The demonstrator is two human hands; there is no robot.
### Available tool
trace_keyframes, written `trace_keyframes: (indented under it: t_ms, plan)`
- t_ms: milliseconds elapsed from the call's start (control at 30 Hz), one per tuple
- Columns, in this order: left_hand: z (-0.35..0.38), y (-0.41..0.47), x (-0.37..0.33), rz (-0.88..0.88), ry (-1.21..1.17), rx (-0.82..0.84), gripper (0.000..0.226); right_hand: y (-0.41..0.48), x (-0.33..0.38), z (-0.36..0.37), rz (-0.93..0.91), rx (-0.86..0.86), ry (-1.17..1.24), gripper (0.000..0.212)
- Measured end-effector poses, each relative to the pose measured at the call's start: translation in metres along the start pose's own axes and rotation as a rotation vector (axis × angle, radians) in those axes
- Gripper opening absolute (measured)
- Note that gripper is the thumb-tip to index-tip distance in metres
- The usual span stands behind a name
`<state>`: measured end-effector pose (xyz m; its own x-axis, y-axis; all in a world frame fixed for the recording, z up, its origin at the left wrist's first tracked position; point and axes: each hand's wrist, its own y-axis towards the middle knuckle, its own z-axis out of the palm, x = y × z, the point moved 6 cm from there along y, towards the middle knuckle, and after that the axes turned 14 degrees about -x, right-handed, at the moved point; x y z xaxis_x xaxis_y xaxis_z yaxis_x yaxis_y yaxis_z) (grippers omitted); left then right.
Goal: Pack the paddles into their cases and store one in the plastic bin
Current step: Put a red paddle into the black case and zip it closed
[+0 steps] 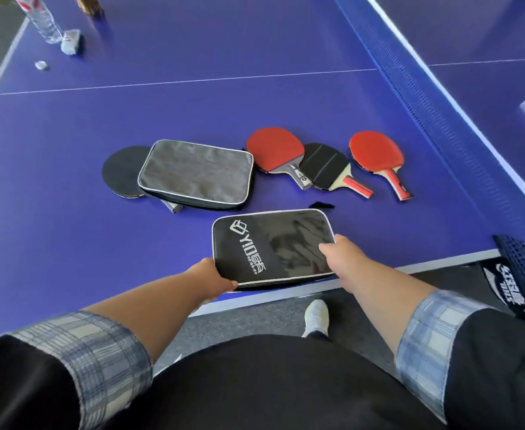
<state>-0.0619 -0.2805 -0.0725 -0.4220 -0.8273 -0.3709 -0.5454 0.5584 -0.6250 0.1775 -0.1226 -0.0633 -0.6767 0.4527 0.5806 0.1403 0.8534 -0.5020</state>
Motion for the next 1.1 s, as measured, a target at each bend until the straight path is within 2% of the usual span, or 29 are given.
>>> trace_keyframes:
  t_ms: [67, 133, 233, 333, 367, 433, 500, 600, 633, 733, 833, 967, 1033, 1100]
  plan:
    - [0.003, 0.0, 0.002, -0.012, -0.011, -0.013, 0.038, 0.0, -0.003, 0.001, -0.005, -0.01, -0.008, 0.035]
    - [0.001, 0.002, 0.004, -0.036, -0.05, -0.06, 0.046, 0.001, -0.005, -0.006, -0.013, -0.07, -0.039, 0.006]
    - [-0.008, 0.0, 0.002, -0.095, -0.14, -0.091, 0.056, 0.001, -0.004, -0.015, -0.025, -0.127, -0.024, 0.019]
    - [-0.018, -0.004, -0.005, -0.176, -0.292, -0.109, 0.076, 0.008, 0.002, -0.021, -0.014, -0.133, 0.042, 0.018]
    - [-0.023, -0.009, -0.011, -0.173, -0.33, -0.118, 0.084, 0.013, 0.004, -0.023, -0.009, -0.132, 0.099, 0.014]
    - [-0.034, -0.013, -0.024, -0.038, -0.324, -0.162, 0.09, 0.024, 0.013, -0.03, -0.019, -0.144, 0.182, 0.006]
    - [-0.048, -0.014, -0.036, 0.143, -0.288, -0.235, 0.073, 0.021, 0.033, -0.04, -0.053, -0.158, 0.25, 0.018]
    - [-0.071, -0.005, -0.043, 0.232, -0.255, -0.358, 0.014, 0.021, 0.061, -0.048, -0.147, -0.167, 0.287, 0.015]
    - [-0.079, -0.002, -0.047, 0.246, -0.26, -0.391, 0.003, 0.019, 0.07, -0.049, -0.192, -0.163, 0.288, 0.019]
    - [-0.097, 0.009, -0.058, 0.269, -0.272, -0.445, 0.014, 0.018, 0.088, -0.049, -0.259, -0.183, 0.377, 0.044]
    - [-0.108, 0.019, -0.066, 0.242, -0.306, -0.497, 0.014, 0.023, 0.103, -0.044, -0.348, -0.174, 0.41, 0.048]
    - [-0.116, 0.03, -0.078, 0.202, -0.381, -0.572, 0.057, 0.038, 0.122, -0.032, -0.467, -0.086, 0.3, 0.058]
    - [-0.114, 0.038, -0.085, 0.217, -0.374, -0.587, 0.063, 0.051, 0.13, -0.024, -0.532, -0.052, 0.231, 0.067]
    - [-0.105, 0.047, -0.094, 0.265, -0.307, -0.575, 0.068, 0.063, 0.133, -0.012, -0.592, -0.017, 0.046, 0.073]
